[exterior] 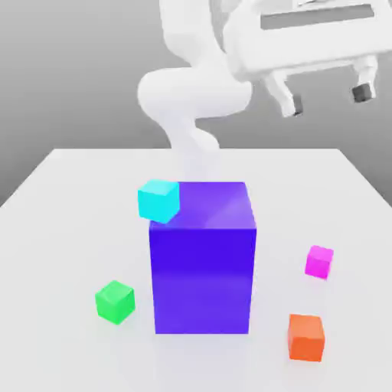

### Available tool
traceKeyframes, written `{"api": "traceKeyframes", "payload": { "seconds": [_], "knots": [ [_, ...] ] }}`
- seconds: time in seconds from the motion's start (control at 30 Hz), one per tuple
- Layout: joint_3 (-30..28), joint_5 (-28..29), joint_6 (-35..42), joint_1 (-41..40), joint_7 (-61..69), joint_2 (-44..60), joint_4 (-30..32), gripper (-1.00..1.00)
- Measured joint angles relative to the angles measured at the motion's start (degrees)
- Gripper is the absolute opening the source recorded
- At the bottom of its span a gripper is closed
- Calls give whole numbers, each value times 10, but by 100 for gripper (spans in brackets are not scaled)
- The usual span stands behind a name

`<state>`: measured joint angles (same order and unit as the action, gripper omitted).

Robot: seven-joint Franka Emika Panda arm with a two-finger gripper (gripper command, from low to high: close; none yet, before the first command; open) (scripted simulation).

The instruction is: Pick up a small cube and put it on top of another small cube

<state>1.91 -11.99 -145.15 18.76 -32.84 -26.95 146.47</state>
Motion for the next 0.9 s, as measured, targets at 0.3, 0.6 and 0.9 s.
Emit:
{"api": "traceKeyframes", "payload": {
  "seconds": [0.3,0.6,0.9],
  "knots": [
    [49,-33,-69,83,44,94,75,0],
    [116,-19,-144,144,54,182,151,0],
    [163,113,-219,157,-20,263,208,0]
  ]
}}
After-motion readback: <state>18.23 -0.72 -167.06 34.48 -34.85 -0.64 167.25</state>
